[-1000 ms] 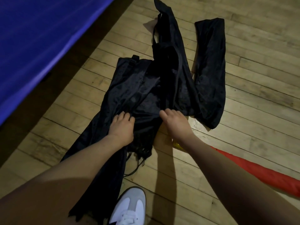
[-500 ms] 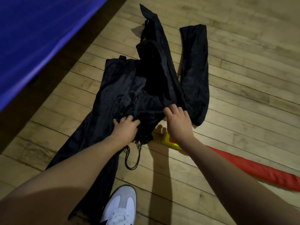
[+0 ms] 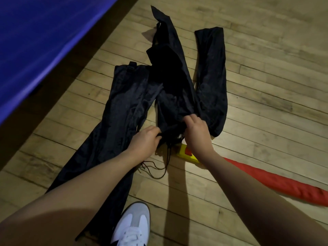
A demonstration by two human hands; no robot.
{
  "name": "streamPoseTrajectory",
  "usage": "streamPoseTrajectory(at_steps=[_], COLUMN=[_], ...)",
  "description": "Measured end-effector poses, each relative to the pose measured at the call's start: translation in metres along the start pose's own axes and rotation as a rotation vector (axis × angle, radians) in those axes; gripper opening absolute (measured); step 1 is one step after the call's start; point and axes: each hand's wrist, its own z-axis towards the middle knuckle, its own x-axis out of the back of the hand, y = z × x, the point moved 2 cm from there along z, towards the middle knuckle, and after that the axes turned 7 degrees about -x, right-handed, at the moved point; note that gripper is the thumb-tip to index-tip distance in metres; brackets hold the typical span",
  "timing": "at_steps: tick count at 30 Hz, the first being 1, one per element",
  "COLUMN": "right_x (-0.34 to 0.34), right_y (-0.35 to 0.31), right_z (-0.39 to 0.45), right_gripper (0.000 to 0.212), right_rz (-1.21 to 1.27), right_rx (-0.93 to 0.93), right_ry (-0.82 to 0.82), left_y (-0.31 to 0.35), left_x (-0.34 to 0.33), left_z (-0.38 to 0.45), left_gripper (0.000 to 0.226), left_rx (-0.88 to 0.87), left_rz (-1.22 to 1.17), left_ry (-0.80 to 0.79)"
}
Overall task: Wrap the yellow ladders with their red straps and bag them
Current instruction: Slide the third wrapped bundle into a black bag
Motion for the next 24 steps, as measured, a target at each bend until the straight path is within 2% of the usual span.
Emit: streamPoseTrajectory(at_steps=[3, 6, 8, 10, 12, 16, 17, 20, 24], right_x=[0.011, 0.023, 0.031, 0.040, 0.046, 0.058, 0.063, 0.075, 0.082], right_y=[0.011, 0.021, 0.024, 0.031, 0.042, 0.058, 0.061, 0.074, 0.082], right_z=[0.000, -0.005, -0.011, -0.020, -0.027, -0.022, -0.019, -0.012, -0.015], right_gripper=[0.033, 0.047, 0.055, 0.057, 0.054, 0.019, 0.018, 0.033, 0.037], right_rz=[0.098, 0.179, 0.240, 0.194, 0.070, -0.078, -0.078, -0.071, 0.077], right_rx=[-0.098, -0.112, -0.141, -0.096, 0.010, 0.130, 0.134, 0.113, 0.002], right_ry=[0.041, 0.044, -0.042, -0.089, -0.133, -0.086, -0.095, -0.207, -0.230], left_y=[0.019, 0.044, 0.058, 0.072, 0.084, 0.089, 0.090, 0.094, 0.102], left_x=[0.015, 0.026, 0.026, 0.022, 0.016, 0.004, 0.002, -0.005, -0.012], left_z=[0.013, 0.030, 0.037, 0.042, 0.042, 0.041, 0.041, 0.043, 0.045], left_gripper=[0.018, 0.016, 0.011, 0.009, 0.016, 0.029, 0.031, 0.030, 0.013], left_rx=[0.014, -0.030, -0.051, -0.086, -0.114, -0.122, -0.121, -0.130, -0.122], left_rz=[-0.208, -0.242, -0.259, -0.230, -0.190, -0.092, -0.072, -0.083, -0.196], left_ry=[0.159, 0.135, 0.090, 0.069, 0.056, -0.017, -0.020, 0.009, 0.049])
